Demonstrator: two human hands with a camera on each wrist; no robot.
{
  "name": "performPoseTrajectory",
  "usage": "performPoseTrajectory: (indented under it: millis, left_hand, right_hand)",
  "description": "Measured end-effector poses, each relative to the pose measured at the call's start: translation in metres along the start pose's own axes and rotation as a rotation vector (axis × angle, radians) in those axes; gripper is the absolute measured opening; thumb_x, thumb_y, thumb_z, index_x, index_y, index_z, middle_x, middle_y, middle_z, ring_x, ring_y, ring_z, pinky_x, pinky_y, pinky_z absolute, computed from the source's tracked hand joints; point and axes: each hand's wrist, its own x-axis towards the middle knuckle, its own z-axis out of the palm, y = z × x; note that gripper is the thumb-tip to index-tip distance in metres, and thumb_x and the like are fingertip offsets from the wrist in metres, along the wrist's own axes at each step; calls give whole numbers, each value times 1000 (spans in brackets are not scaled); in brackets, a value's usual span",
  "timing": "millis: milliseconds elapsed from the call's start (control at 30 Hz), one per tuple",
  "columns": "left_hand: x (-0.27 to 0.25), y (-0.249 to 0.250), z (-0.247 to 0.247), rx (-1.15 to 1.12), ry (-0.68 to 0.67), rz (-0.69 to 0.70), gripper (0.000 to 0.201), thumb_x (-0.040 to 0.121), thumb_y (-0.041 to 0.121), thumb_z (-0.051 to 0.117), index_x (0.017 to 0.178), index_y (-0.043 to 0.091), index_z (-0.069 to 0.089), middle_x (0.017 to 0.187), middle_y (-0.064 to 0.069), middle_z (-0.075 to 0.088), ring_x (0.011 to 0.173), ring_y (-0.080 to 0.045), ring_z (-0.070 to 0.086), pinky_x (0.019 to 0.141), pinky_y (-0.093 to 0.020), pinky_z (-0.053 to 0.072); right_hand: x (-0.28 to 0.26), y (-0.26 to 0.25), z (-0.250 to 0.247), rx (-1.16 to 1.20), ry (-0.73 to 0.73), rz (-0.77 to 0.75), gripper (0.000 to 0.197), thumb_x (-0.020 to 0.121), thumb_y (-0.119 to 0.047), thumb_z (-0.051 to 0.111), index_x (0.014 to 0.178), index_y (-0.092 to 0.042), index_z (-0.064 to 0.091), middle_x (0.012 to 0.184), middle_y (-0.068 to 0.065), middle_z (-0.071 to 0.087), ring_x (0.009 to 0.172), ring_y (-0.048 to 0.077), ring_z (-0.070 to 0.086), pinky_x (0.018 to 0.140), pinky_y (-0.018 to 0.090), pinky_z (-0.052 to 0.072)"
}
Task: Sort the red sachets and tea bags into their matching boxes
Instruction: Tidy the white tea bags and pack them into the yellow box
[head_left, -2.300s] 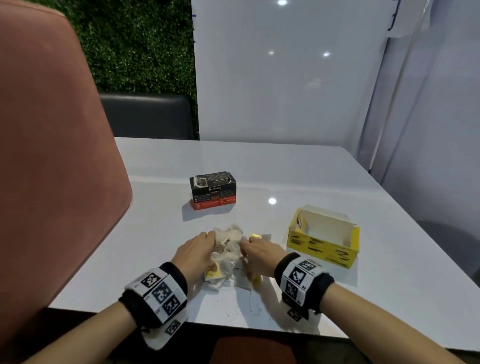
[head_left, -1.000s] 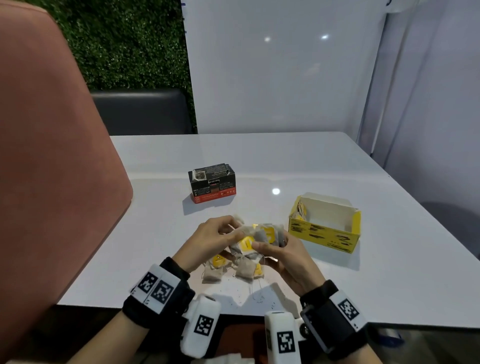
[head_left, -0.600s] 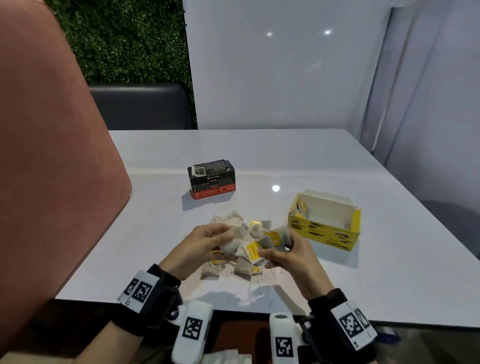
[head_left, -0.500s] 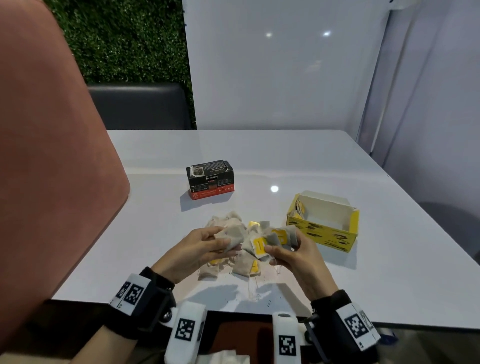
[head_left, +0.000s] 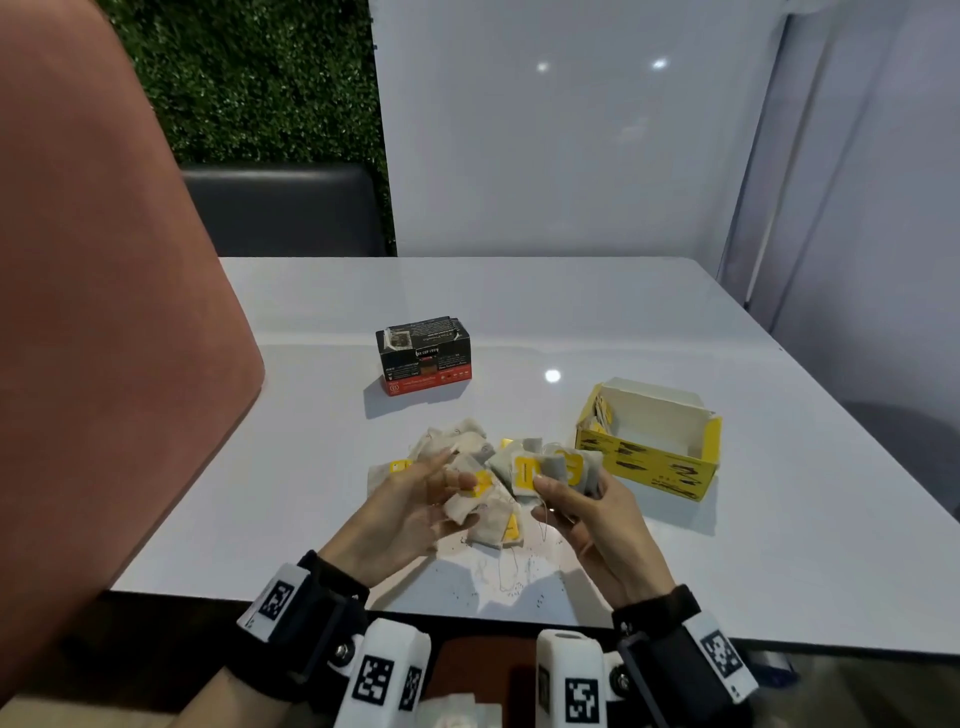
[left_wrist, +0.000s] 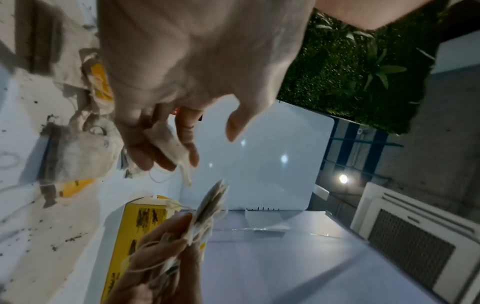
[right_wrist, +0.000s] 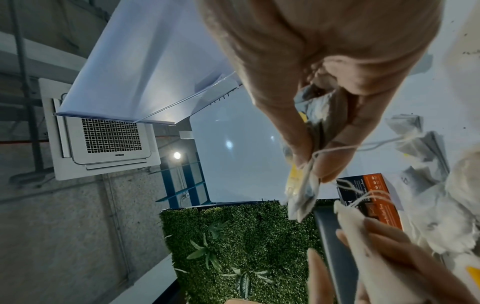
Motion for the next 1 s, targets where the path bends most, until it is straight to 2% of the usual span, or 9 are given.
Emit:
performPoseTrajectory:
  millis: [100,267,333,467,567,667,767,900,1000]
  left_hand:
    - [-2,-5,2,367,59,176,15,91,4,54,100,3,66,90,-4,66,74,-8,63,57,-15,49]
    - [2,-9,6,534,165,324,41,81,-3,65,117,15,53,105,-9,59,84,-16,62,66,-18,53]
    - [5,-12,11,567,186,322,31,83,1,65,112,10,58,105,-13,63,92,-22,66,67,-18,54]
    - [10,-19,19,448,148,309,17,90,4,55,104,-2,62,108,-23,66,103,-32,64,85,-31,56]
    - [5,-19,28,295,47,271,21,96,5,44,100,-2,63,96,-11,70,93,-21,67,80,-26,57]
    - [5,-19,28,214,40,251,28,96,13,45,103,-11,57,93,-13,62,90,-19,63,76,-25,57]
    - [4,-19,28,170,44,219,28,96,19,47,102,-1,65,97,-11,70,90,-17,67,73,-23,57]
    - [5,-17,23,48,43,136,36,96,21,46,113,-9,59,110,-24,64,101,-32,63,81,-35,58]
    - [1,-11,20,41,6,24,44,93,37,45,108,0,63,98,-21,64,87,-31,66,77,-43,57]
  right_hand:
    - [-1,-1,1,-17,0,5,25,78,4,66,102,-2,60,81,5,70,66,12,66,59,24,54]
    - [-2,-2,1,6,10,14,23,77,4,66,98,-3,60,79,4,69,67,12,66,60,24,55]
    - [-2,-1,3,61,5,19,22,77,5,65,97,-3,60,79,5,69,69,14,67,63,26,56]
    - [-3,4,12,122,-8,29,29,78,6,64,106,2,59,96,17,71,85,27,70,71,32,59]
    - [-4,10,14,90,51,12,30,78,5,65,107,3,59,100,22,69,84,29,69,70,32,59]
    - [-4,14,13,-31,93,-20,30,77,2,68,106,2,59,92,17,69,69,19,68,58,25,54]
    - [-4,15,12,-85,91,-78,28,77,3,68,104,2,60,88,12,70,66,15,67,54,22,52]
    - [-4,7,10,-193,156,-314,24,74,4,70,95,2,58,87,12,68,78,21,65,60,26,55]
    - [-4,-6,4,-441,92,-528,29,72,1,74,87,-16,55,84,0,67,80,15,65,68,23,54]
